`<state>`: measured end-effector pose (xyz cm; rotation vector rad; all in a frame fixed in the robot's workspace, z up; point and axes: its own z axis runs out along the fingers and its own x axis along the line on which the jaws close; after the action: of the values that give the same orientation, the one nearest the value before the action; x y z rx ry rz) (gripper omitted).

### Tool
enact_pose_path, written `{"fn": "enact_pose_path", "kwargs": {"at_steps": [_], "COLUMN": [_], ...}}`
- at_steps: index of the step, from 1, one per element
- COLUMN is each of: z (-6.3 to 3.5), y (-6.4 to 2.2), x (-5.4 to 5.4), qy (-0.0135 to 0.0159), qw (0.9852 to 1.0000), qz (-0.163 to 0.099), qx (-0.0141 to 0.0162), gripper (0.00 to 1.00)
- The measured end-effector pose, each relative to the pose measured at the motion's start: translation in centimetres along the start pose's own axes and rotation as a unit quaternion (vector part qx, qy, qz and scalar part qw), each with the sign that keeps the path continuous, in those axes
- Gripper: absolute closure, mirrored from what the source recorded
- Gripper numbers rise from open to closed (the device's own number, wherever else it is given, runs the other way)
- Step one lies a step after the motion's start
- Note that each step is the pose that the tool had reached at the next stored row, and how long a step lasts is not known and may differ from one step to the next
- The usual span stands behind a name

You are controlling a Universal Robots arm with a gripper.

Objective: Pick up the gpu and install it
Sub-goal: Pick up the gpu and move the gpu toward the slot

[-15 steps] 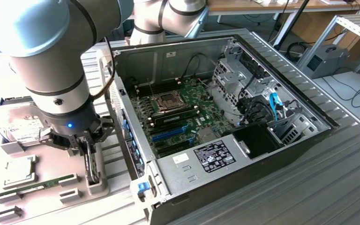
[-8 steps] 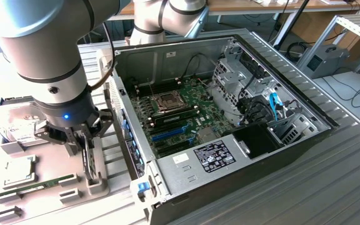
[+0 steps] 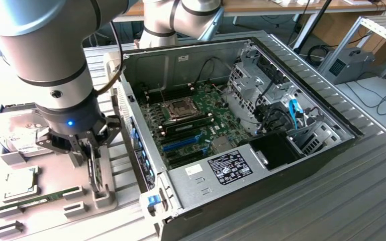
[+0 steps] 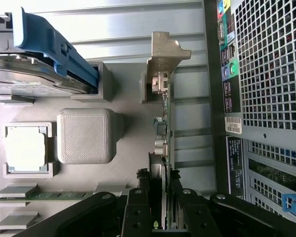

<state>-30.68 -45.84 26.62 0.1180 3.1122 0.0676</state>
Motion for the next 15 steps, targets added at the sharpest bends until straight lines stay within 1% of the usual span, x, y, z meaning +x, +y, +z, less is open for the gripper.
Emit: {"fn": "enact_pose_path", "kwargs": {"at_steps": [15], "z": [-0.72], "y": [0.03], "x": [-0.02], "qy": [-0.0001], "qw": [1.0000], "qz": [0.000], "qx": [0.0000], "gripper": [0.74]}}
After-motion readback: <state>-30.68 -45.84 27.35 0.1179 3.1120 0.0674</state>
